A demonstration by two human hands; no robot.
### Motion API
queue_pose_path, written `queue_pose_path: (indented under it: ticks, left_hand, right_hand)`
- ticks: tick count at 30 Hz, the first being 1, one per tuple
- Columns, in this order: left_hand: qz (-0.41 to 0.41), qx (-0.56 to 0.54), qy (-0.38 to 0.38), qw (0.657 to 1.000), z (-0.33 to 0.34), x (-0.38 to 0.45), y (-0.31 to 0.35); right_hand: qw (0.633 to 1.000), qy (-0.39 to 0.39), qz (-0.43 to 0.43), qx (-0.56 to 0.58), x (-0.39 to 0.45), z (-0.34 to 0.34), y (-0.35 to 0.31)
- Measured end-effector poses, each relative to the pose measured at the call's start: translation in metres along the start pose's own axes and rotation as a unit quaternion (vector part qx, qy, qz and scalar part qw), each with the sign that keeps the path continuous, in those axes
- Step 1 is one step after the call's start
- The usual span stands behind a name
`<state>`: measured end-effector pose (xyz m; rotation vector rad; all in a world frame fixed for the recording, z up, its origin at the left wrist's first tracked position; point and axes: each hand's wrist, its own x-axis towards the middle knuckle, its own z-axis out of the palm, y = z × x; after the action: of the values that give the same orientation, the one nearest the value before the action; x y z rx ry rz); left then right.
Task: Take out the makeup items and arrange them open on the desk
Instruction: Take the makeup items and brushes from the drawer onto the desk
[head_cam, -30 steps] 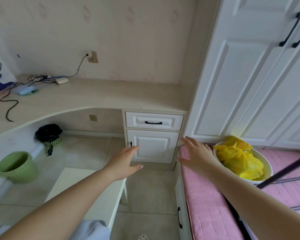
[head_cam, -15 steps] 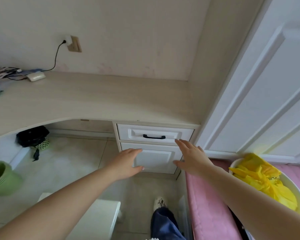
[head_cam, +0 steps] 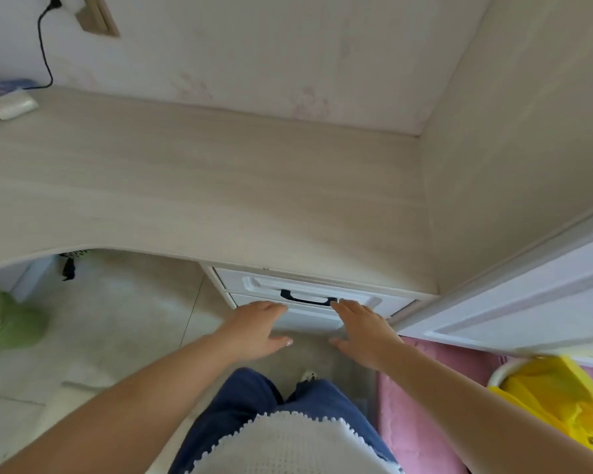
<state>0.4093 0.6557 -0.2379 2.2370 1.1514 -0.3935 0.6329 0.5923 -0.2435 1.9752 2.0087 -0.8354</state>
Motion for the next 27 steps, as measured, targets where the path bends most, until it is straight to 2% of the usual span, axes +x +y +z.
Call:
queue_pose_path:
  ticks: [4,8,19,22,27]
  left_hand:
    - [0.043,0.043,-0.051,0.997,0.011,0.025,-0.011]
    - [0.084,0.062,-0.101,0.989,0.013,0.052,-0.028]
    - [0.212,0.021,-0.165,0.963,0.004,0.115,-0.082]
    - [0.240,0.045,-0.151,0.958,0.018,0.120,-0.092]
    - [0.297,0.103,-0.018,0.949,0.046,0.120,-0.096]
  right_hand:
    - [1.000,-0.027,0.008,0.014,0.018,0.000,0.004]
    - [0.997,-0.032,0.054,0.054,0.033,0.007,-0.002]
    - [0.957,0.024,0.235,0.171,0.074,0.055,-0.057]
    - [0.957,0.046,0.237,0.162,0.082,0.067,-0.067]
    - [0.965,0.133,0.199,0.106,0.096,0.084,-0.065]
